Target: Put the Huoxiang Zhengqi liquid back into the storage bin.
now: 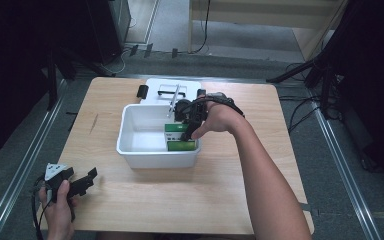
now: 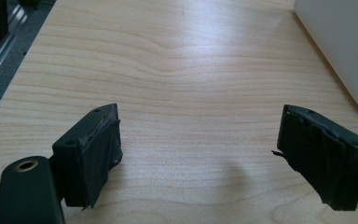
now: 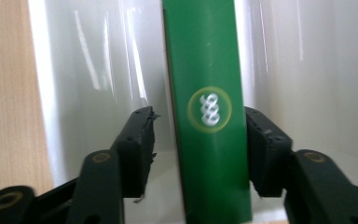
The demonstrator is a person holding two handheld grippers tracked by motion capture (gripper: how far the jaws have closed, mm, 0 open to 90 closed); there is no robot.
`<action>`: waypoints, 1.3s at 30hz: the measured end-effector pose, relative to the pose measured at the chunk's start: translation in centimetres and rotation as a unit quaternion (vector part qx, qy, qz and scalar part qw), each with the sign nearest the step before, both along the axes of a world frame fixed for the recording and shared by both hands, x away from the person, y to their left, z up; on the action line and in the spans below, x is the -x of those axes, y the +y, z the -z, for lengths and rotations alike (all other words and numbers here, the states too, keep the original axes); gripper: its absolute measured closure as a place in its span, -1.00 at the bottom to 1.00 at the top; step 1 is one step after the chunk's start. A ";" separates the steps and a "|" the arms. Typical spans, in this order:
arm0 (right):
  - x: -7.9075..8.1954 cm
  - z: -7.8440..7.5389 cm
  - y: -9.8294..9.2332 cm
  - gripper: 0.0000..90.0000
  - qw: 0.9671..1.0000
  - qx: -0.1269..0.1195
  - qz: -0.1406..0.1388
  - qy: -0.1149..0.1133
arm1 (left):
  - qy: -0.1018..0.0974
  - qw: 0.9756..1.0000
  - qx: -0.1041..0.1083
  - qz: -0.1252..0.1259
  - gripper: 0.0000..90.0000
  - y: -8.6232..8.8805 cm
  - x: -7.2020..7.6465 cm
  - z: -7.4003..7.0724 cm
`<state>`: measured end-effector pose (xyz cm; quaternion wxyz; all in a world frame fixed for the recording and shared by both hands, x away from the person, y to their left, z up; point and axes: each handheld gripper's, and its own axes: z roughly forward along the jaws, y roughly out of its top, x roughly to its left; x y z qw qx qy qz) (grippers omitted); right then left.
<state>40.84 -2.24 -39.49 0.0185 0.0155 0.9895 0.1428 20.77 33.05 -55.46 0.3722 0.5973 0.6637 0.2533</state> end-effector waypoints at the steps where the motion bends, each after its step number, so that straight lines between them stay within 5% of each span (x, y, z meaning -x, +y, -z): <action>1: 0.1 -0.4 -0.2 -0.05 1.000 0.000 0.009 0.004 | 0.000 1.000 0.000 0.000 -0.68 0.0 0.0 0.0; 15: 0.8 -3.4 -1.9 -0.27 0.998 -0.024 0.055 -0.015 | 0.000 1.000 0.000 0.000 -0.68 0.0 0.0 0.0; 23: 1.0 -5.0 -3.5 -0.39 0.994 -0.045 0.097 -0.023 | 0.001 1.000 0.000 0.000 -0.68 0.0 0.0 0.0; 28: 1.0 -5.7 -4.7 -0.54 0.987 -0.056 0.146 -0.022 | 0.001 1.000 0.000 0.000 -0.68 0.0 0.0 0.0; 33: 1.1 -5.8 -6.2 -0.65 0.974 -0.065 0.214 -0.025 | 0.000 1.000 0.000 0.000 -0.68 0.0 0.0 0.0; 39: 1.2 -5.8 -8.0 -0.73 0.960 -0.083 0.268 0.005 | 0.000 1.000 -0.001 0.000 -0.68 0.0 0.0 0.0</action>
